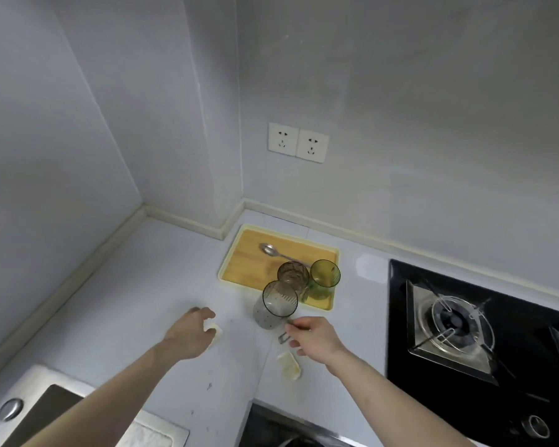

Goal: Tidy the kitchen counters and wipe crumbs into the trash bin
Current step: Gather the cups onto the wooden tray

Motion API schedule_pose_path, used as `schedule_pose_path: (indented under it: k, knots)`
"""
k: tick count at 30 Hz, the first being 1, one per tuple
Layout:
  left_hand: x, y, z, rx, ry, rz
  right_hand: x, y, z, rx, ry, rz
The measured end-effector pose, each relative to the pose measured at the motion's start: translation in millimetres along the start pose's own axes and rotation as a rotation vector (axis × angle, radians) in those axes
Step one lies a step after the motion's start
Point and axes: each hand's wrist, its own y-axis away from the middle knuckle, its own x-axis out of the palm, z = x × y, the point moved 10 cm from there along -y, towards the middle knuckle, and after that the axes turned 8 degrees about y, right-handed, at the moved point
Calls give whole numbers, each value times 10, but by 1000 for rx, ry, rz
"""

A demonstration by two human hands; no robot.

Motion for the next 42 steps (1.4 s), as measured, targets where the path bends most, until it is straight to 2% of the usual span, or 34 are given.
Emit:
schedule_pose_path:
  k: [4, 8, 21, 27, 31, 36, 42]
  knots:
    - [-92, 193, 204, -9, 19, -40, 208, -288, 353, 17, -25, 30]
    - [-180, 362, 326, -2, 64, -97, 307, -600, 587, 64, -105, -15]
    - [-36, 632, 637, -33, 163, -153, 577, -1230, 702, 201, -176, -97]
    - [62, 723, 671, -48, 179, -144, 645, -1220, 641, 203, -122, -88]
    - [104, 762, 678, -55, 187, -140, 596, -1031, 592, 94, 35, -115]
    - [188, 797, 602, -55, 210, -128, 565, -427, 135, -56, 152, -120]
    - [450, 957, 519, -54, 269, -104, 436, 306, -871, 66, 202, -119]
